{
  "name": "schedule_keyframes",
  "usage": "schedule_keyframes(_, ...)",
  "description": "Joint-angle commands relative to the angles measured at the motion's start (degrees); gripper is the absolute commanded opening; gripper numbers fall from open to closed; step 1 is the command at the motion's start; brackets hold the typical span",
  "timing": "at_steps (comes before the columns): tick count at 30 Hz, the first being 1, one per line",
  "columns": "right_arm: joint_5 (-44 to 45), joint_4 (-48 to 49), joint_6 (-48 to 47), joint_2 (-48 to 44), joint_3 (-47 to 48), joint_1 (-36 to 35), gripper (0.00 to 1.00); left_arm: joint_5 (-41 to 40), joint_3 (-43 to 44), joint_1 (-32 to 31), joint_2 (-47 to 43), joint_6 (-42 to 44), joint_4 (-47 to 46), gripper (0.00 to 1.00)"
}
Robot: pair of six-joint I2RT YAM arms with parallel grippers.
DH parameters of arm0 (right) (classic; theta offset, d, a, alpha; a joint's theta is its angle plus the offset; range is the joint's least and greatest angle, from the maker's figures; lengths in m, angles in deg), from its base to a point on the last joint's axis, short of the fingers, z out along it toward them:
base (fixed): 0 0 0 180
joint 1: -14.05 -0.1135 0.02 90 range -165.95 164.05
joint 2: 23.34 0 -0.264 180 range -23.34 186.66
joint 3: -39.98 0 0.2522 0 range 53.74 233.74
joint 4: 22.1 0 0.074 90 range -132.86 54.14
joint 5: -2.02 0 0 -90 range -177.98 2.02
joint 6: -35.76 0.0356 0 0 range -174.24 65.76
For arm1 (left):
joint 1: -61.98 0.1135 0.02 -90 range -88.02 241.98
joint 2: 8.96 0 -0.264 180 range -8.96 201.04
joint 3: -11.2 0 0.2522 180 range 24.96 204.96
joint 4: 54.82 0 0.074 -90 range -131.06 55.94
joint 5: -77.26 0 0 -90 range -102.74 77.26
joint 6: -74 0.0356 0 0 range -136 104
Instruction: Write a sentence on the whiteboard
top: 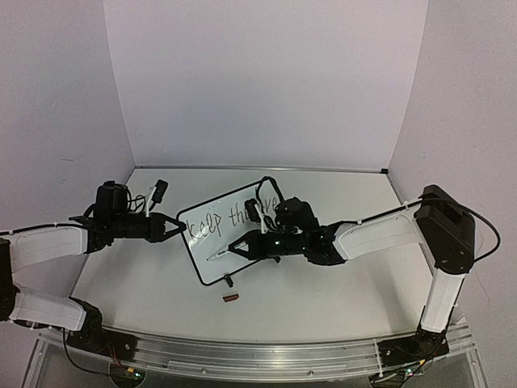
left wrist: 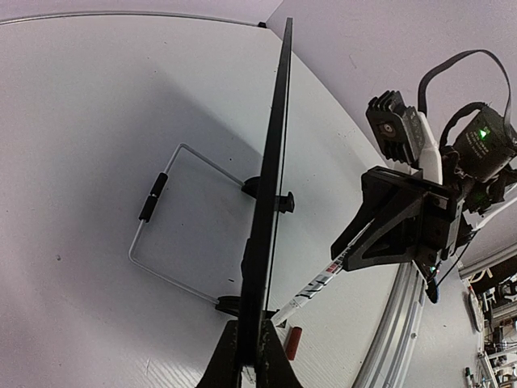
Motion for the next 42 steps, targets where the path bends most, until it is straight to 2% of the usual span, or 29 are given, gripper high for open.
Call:
schedule_keyframes(1,0.74,-0.47,-1.32,1.74,2.55,-0.25,0.00,-3.82,2.16,0.40,-0.53,2.84,0.94,0.00)
schedule_keyframes(18,3.69,-6.38,-3.91,0.26,0.89,-1.25,0.00,-3.86,2.05,0.46,-0.48,2.88,0.81,0.00)
schedule_keyframes(42,7.39,-3.65,-3.79,-3.03,4.15,-1.17,0.00,-3.70,2.07,0.46,-0.70,2.84,0.71,0.00)
